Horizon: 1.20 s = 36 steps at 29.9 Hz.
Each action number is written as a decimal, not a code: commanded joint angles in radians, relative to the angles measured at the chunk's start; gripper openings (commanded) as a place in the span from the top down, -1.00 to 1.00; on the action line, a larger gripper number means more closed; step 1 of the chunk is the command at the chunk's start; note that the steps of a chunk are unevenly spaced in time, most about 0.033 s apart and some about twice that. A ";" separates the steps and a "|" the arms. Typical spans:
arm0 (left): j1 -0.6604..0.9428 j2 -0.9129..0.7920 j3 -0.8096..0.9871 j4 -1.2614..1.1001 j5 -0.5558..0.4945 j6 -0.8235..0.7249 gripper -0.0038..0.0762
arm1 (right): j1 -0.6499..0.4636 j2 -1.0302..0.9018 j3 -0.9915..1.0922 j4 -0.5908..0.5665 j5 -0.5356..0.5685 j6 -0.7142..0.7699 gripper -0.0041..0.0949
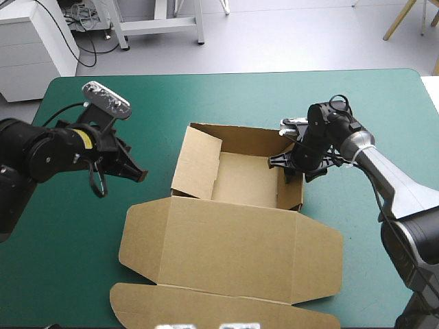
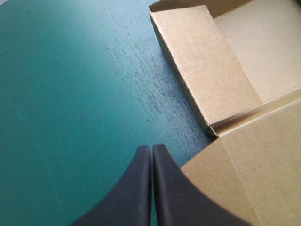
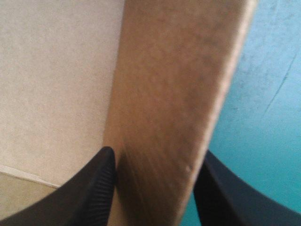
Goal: Fold the box
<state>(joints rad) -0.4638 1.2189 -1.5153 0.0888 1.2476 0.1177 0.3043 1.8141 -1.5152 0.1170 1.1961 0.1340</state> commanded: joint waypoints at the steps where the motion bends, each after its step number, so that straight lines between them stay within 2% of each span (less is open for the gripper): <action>1: -0.001 -0.091 0.041 0.004 0.010 -0.003 0.93 | 0.000 -0.033 -0.017 0.007 -0.006 -0.004 0.43; 2: -0.001 -0.113 0.059 0.009 0.007 -0.003 0.93 | 0.000 -0.033 -0.017 0.007 -0.006 -0.009 0.60; 3: -0.001 -0.134 0.083 0.012 0.002 -0.003 0.93 | 0.000 -0.033 -0.015 0.007 -0.007 -0.011 0.88; 4: -0.001 -0.154 0.099 0.014 0.000 -0.003 0.93 | 0.000 -0.033 -0.015 0.007 -0.013 -0.011 0.95; 13: -0.001 -0.325 0.286 0.014 -0.021 -0.005 0.93 | -0.002 -0.033 -0.017 -0.006 -0.081 -0.018 0.96; 19: -0.001 -0.443 0.443 0.012 -0.014 -0.005 0.93 | -0.067 -0.033 -0.062 -0.096 -0.044 -0.009 0.96; 23: -0.001 -0.533 0.561 0.010 -0.014 -0.012 0.93 | -0.166 -0.035 -0.122 -0.131 0.008 -0.009 0.96; 29: -0.001 -0.659 0.702 0.000 -0.017 -0.074 0.93 | -0.348 -0.066 -0.153 -0.135 0.008 -0.054 0.96; 36: -0.001 -0.782 0.829 -0.001 -0.013 -0.094 0.93 | -0.610 -0.077 -0.151 -0.135 0.008 -0.119 0.96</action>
<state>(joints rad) -0.4638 0.4672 -0.6993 0.0917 1.2476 0.0374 -0.2144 1.7971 -1.6352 -0.0080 1.2142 0.0477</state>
